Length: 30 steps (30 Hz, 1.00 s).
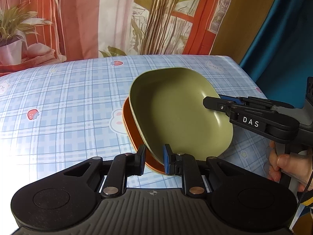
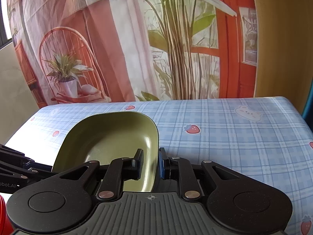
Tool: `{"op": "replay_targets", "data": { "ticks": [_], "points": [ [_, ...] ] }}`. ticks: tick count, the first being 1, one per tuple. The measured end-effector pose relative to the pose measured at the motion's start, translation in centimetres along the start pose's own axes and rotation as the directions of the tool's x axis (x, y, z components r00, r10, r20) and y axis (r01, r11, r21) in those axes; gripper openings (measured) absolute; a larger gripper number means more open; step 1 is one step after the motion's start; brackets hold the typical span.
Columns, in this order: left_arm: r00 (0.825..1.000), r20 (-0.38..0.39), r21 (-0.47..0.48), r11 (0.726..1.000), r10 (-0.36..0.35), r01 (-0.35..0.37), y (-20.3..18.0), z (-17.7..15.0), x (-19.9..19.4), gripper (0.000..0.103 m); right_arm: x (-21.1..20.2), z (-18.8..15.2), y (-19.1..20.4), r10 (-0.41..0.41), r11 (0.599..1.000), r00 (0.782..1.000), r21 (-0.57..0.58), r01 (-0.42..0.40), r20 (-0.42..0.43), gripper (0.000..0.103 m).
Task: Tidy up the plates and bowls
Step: 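Lower the green plate onto the orange plate and open both grippers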
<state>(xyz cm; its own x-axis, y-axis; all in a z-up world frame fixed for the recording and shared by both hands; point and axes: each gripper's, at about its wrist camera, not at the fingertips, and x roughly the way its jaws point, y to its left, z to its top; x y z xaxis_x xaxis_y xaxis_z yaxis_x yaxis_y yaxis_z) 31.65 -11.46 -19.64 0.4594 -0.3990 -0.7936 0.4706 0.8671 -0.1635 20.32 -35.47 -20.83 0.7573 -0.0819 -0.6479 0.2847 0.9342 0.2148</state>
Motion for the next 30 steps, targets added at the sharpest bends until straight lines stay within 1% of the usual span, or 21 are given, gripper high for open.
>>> {"op": "replay_targets", "data": {
  "ticks": [7,23,27,30],
  "points": [
    [1.0,-0.008,0.001,1.0,0.017,-0.017,0.2,0.1,0.1,0.02,0.7,-0.2,0.7,-0.003,1.0,1.0,-0.02,0.002,-0.01,0.016],
    [0.999,-0.015,0.008,0.999,0.035,-0.035,0.1,0.1,0.4,0.02,0.5,-0.3,1.4,-0.017,0.998,1.0,-0.055,0.017,0.007,0.019],
    [0.999,-0.015,0.007,0.999,0.035,-0.035,0.1,0.1,0.4,0.02,0.3,-0.3,1.7,-0.026,0.996,1.0,-0.085,0.028,0.015,0.019],
    [0.999,-0.014,0.002,0.999,0.032,-0.032,0.2,0.1,0.4,0.02,0.2,-0.3,2.3,-0.046,0.989,0.999,-0.139,0.049,0.022,0.019]
  ]
}}
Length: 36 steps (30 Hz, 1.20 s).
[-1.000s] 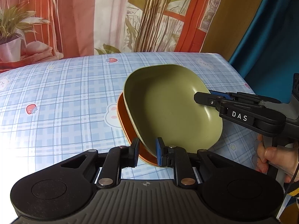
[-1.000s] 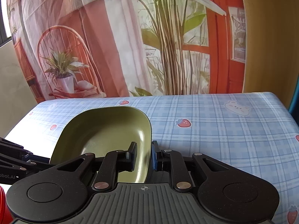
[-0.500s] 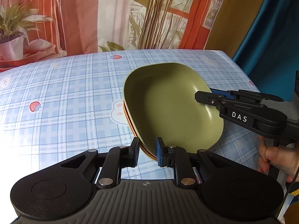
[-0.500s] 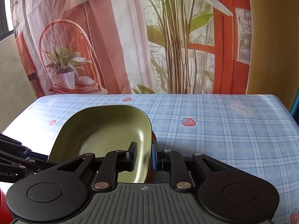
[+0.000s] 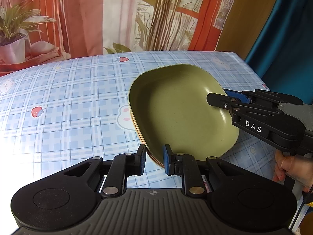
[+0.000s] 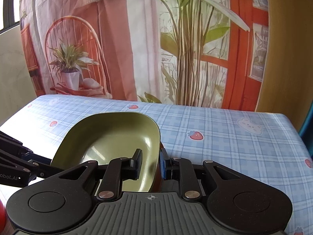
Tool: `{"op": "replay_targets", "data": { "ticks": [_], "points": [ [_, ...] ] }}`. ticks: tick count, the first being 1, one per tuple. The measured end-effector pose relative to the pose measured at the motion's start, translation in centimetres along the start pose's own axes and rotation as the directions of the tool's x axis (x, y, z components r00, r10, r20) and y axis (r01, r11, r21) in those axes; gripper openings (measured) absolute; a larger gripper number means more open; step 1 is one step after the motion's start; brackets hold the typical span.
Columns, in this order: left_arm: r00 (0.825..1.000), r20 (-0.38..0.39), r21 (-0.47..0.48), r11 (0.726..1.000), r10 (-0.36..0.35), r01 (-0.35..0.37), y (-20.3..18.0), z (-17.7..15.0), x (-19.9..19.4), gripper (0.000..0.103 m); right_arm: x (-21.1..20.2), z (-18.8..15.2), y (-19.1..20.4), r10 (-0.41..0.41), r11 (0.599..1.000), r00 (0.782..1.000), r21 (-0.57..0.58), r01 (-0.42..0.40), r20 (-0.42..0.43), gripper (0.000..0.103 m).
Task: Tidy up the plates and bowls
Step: 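Lower the green plate onto the orange plate and open both grippers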
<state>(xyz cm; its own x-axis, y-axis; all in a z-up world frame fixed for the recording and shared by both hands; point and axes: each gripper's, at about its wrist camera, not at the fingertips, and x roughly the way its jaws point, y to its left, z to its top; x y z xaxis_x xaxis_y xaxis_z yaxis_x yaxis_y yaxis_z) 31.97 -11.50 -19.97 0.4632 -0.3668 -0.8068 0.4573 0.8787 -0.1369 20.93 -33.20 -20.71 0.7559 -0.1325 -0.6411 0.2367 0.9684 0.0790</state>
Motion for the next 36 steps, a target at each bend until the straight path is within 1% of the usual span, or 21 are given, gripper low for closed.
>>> {"op": "replay_targets", "data": {
  "ticks": [3,7,14,16,21,24,25,28,33,36],
  "points": [
    [1.0,0.001,0.0,1.0,0.001,-0.001,0.0,0.0,0.0,0.02,0.1,-0.2,0.5,-0.019,0.999,1.0,-0.043,0.018,-0.002,0.019],
    [1.0,-0.001,0.002,1.0,0.003,-0.003,0.0,-0.1,0.1,0.02,0.5,-0.5,0.4,-0.045,0.998,0.999,-0.052,0.044,-0.011,0.019],
    [1.0,-0.009,-0.007,1.0,0.005,-0.005,0.1,0.0,0.5,0.02,0.7,-1.0,0.6,-0.063,0.995,0.998,-0.084,0.061,-0.021,0.02],
    [1.0,-0.007,-0.01,1.0,0.002,-0.003,0.2,0.0,0.4,0.02,0.8,-1.1,0.7,-0.083,0.993,0.996,-0.085,0.081,-0.024,0.021],
    [1.0,0.008,-0.012,1.0,0.01,-0.01,0.2,-0.1,-0.2,0.02,1.1,-1.6,0.8,-0.078,0.994,0.996,-0.079,0.075,-0.045,0.02],
    [1.0,0.015,-0.015,1.0,0.014,-0.014,0.0,-0.1,-0.5,0.02,1.2,-1.7,1.1,-0.084,0.993,0.996,-0.086,0.08,-0.039,0.021],
    [1.0,0.018,-0.015,1.0,0.015,-0.014,0.0,-0.2,-0.6,0.02,1.3,-1.7,1.2,-0.085,0.993,0.996,-0.083,0.081,-0.041,0.022],
    [1.0,0.025,-0.02,1.0,0.017,-0.016,-0.1,-0.2,-1.0,0.02,1.4,-1.6,1.5,-0.095,0.992,0.995,-0.091,0.091,-0.039,0.024],
    [0.999,0.036,-0.026,0.999,0.028,-0.027,-0.1,-0.2,-1.6,0.02,1.4,-1.6,1.5,-0.1,0.993,0.994,-0.071,0.096,-0.042,0.024],
    [0.998,0.054,-0.031,0.999,0.039,-0.037,0.0,-0.2,-2.4,0.02,0.5,-1.4,1.2,-0.084,0.996,0.996,-0.01,0.084,-0.033,0.025]
  ]
}}
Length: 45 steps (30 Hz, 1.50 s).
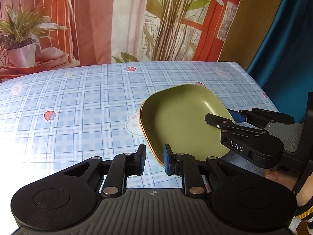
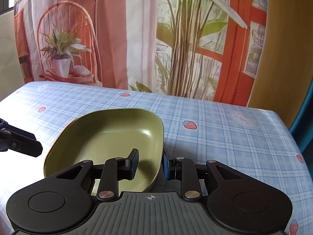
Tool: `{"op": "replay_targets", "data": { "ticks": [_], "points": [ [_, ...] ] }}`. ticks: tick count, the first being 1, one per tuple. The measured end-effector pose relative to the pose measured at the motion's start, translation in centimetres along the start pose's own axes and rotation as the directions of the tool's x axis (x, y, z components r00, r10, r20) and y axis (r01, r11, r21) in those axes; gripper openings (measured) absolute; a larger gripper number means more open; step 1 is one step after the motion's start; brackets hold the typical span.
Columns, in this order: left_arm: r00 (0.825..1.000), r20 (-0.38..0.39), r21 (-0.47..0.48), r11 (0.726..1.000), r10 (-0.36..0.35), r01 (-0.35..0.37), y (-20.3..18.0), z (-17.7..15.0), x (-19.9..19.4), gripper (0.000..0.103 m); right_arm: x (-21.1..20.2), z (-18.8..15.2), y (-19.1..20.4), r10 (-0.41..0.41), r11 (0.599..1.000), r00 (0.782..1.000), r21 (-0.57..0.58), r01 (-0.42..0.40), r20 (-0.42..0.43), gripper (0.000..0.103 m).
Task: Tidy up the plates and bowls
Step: 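Lower the green plate onto the orange plate and open both grippers, then move both grippers to the stacked red bowls and close on their rims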
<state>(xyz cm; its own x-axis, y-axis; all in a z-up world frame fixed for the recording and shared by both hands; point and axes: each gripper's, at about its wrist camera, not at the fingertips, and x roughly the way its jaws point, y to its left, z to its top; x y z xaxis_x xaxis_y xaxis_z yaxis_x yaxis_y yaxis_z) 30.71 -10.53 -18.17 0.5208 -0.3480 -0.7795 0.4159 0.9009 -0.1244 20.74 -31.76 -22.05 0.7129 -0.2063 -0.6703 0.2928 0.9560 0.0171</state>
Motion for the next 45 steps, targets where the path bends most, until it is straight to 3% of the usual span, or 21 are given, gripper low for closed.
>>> {"op": "replay_targets", "data": {
  "ticks": [12,21,26,32,36,38,45],
  "points": [
    [0.996,0.08,-0.009,0.999,0.036,-0.035,0.9,-1.5,-5.4,0.02,-5.3,0.2,0.4,0.026,0.993,0.995,0.108,-0.036,0.094,0.033],
    [0.994,0.084,-0.06,0.996,0.067,-0.062,2.0,-2.8,-6.9,0.02,-2.5,0.2,0.2,0.007,0.996,1.0,0.092,-0.009,0.023,0.034],
    [0.994,0.079,-0.072,0.995,0.081,-0.075,2.4,-3.0,-7.0,0.02,-1.5,0.3,1.0,-0.019,1.0,1.0,0.014,0.019,0.014,0.034],
    [0.993,0.088,-0.067,0.995,0.079,-0.073,2.0,-2.8,-7.0,0.02,-1.5,0.1,0.8,-0.017,1.0,1.0,0.024,0.017,0.015,0.033],
    [0.992,0.097,-0.067,0.995,0.078,-0.072,2.1,-2.9,-7.2,0.02,-2.7,0.2,0.5,-0.039,0.998,0.997,0.053,0.035,0.069,0.05],
    [0.992,0.1,-0.071,0.995,0.081,-0.074,2.3,-3.1,-7.5,0.02,-3.4,0.3,0.5,-0.053,0.997,0.994,0.054,0.048,0.093,0.052],
    [0.99,0.102,-0.091,0.992,0.1,-0.091,3.6,-4.5,-9.3,0.02,-6.8,0.5,1.6,-0.054,0.994,0.985,0.1,0.038,0.162,0.075]
  ]
}}
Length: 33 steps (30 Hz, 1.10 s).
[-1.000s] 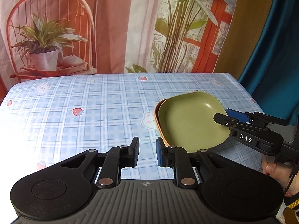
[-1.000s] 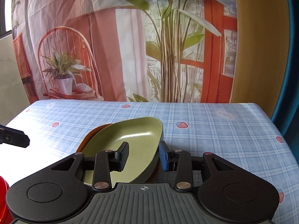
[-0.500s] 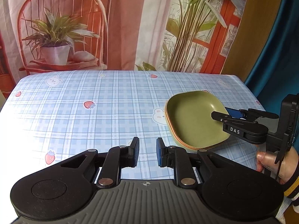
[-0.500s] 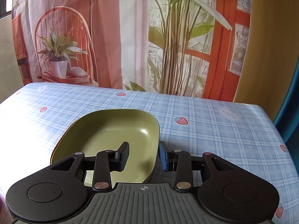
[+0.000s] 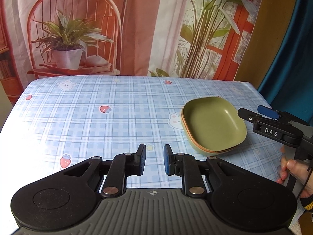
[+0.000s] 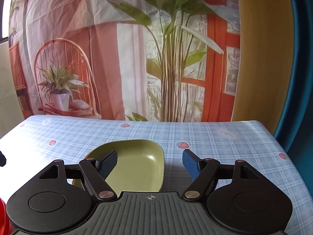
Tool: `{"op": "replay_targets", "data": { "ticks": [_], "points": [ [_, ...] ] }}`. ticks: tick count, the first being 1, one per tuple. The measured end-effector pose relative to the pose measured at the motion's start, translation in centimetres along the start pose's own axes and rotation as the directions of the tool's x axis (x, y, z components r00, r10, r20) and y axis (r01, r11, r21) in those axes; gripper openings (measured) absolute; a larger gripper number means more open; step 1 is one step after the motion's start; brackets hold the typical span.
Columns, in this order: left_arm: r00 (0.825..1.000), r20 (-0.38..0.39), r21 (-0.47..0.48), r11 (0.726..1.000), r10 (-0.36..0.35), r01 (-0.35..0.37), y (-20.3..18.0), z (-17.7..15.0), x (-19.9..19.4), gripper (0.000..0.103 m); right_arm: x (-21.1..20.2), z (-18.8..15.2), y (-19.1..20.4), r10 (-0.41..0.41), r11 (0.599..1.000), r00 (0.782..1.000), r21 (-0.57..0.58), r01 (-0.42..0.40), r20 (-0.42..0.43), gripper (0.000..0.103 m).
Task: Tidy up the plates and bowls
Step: 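Move both grippers to the stacked red bowls and close on their rims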
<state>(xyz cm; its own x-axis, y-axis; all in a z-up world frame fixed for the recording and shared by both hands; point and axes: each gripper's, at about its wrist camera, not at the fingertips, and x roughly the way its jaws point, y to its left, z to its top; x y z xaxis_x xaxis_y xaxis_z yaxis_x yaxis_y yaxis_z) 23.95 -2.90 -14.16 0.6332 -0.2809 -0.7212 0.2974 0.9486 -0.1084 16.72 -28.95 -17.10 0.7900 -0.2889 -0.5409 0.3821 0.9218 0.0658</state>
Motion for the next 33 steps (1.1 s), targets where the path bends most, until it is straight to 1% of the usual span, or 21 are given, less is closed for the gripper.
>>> {"op": "replay_targets", "data": {
  "ticks": [1,3,5,6,7,13,16,18,21,26,29,33],
  "points": [
    [1.0,-0.001,-0.006,1.0,0.001,-0.001,0.3,-0.3,-0.3,0.021,-0.5,0.0,0.3,0.01,1.0,1.0,0.012,-0.01,0.008,0.079],
    [1.0,-0.004,-0.023,1.0,0.008,-0.008,1.0,-0.9,-0.9,0.021,-1.4,-0.2,0.9,0.034,0.999,0.999,0.042,-0.034,0.017,0.082],
    [1.0,-0.007,-0.043,0.999,0.011,-0.012,1.6,-1.6,-1.5,0.027,-2.2,-0.6,1.7,0.062,0.996,0.998,0.065,-0.063,0.018,0.082],
    [1.0,-0.007,-0.052,0.999,0.016,-0.016,2.0,-1.9,-1.8,0.032,-2.6,-0.8,2.1,0.077,0.994,0.997,0.073,-0.077,0.015,0.082],
    [1.0,-0.005,-0.058,0.998,0.021,-0.022,2.2,-2.3,-2.1,0.034,-2.9,-1.1,2.6,0.09,0.993,0.996,0.078,-0.091,0.012,0.082],
    [1.0,-0.001,-0.103,0.994,0.029,-0.029,3.3,-4.3,-3.4,0.034,-4.5,-3.0,5.8,0.175,0.98,0.984,0.094,-0.173,-0.02,0.082],
    [0.998,0.015,-0.138,0.989,0.056,-0.054,3.5,-5.6,-3.9,0.034,-5.1,-3.9,7.3,0.201,0.976,0.978,0.09,-0.196,-0.05,0.082],
    [0.998,0.02,-0.178,0.982,0.063,-0.059,3.7,-6.5,-4.0,0.034,-5.5,-4.5,8.4,0.215,0.975,0.975,0.073,-0.211,-0.057,0.082],
    [0.998,0.014,-0.245,0.968,0.054,-0.049,4.1,-7.9,-4.1,0.034,-6.1,-5.3,9.7,0.238,0.971,0.969,0.053,-0.235,-0.067,0.081],
    [0.998,0.004,-0.297,0.953,0.064,-0.06,4.7,-9.3,-4.1,0.034,-7.2,-6.8,11.5,0.294,0.956,0.951,0.034,-0.292,-0.1,0.077],
    [0.998,0.011,-0.334,0.941,0.057,-0.05,5.3,-9.8,-4.1,0.034,-7.3,-7.6,12.5,0.329,0.944,0.936,0.029,-0.328,-0.126,0.076],
    [0.999,-0.002,-0.366,0.93,0.042,-0.04,5.6,-10.7,-3.8,0.034,-7.2,-8.4,13.5,0.366,0.93,0.916,0.025,-0.367,-0.167,0.071]
  ]
}}
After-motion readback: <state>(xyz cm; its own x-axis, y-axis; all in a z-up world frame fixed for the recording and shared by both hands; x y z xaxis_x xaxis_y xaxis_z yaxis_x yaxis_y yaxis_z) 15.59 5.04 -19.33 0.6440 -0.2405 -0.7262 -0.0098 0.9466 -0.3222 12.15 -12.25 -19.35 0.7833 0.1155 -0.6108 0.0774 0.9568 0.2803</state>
